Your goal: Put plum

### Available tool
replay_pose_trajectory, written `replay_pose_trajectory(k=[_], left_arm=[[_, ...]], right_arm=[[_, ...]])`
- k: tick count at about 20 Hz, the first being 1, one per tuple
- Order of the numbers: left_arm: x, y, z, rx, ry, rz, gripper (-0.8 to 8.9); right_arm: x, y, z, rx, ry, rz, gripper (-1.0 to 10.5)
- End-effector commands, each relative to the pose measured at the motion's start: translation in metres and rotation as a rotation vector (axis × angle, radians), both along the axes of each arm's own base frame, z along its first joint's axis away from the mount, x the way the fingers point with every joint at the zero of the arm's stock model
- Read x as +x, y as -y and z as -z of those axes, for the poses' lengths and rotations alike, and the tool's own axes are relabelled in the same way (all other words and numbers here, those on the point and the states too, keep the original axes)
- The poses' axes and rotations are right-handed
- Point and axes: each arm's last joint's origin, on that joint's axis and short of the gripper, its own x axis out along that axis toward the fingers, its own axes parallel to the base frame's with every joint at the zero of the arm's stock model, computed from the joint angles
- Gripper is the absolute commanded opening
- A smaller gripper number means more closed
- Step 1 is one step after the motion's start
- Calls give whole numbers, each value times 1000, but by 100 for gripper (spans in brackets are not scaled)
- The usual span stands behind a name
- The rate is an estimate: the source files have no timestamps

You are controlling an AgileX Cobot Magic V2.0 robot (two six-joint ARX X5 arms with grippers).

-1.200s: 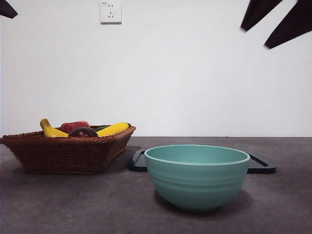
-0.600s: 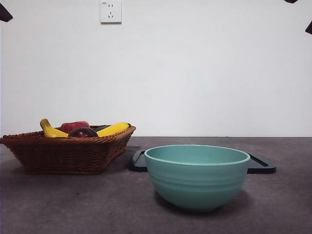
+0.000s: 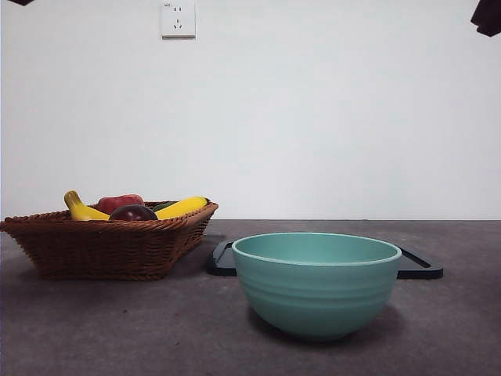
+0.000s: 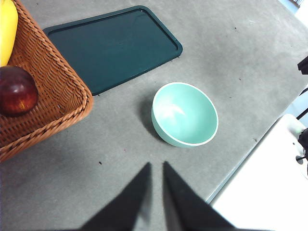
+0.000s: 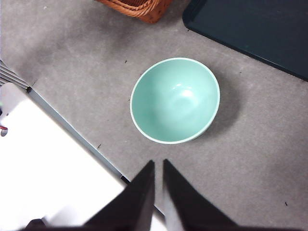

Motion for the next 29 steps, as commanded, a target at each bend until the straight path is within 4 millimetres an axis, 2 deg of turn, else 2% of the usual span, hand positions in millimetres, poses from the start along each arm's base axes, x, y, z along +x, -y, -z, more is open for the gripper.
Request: replay_pose_trajectory(k=[1, 15, 17, 21, 23, 25, 29], left_arm=[[1, 1, -3, -8, 11, 5, 7], [1, 1, -4, -10, 18, 6, 7], [0, 0, -6, 6, 85, 18, 7], [-4, -23, -36, 3, 478, -243, 7], [-11, -36, -42, 20, 648, -399, 7], [-20, -48, -34, 63, 760, -565, 7], [-32, -61, 4, 109, 844, -775, 7]], right_arm=[[0, -2, -5, 15, 12, -7, 5], [0, -2, -5, 15, 12, -6, 5], [0, -2, -5, 15, 12, -6, 5], [0, -2, -5, 15, 12, -6, 5], [0, -2, -5, 16, 13, -6, 5], [1, -2, -6, 24, 24, -6, 5], [1, -2, -7, 28, 30, -6, 5]])
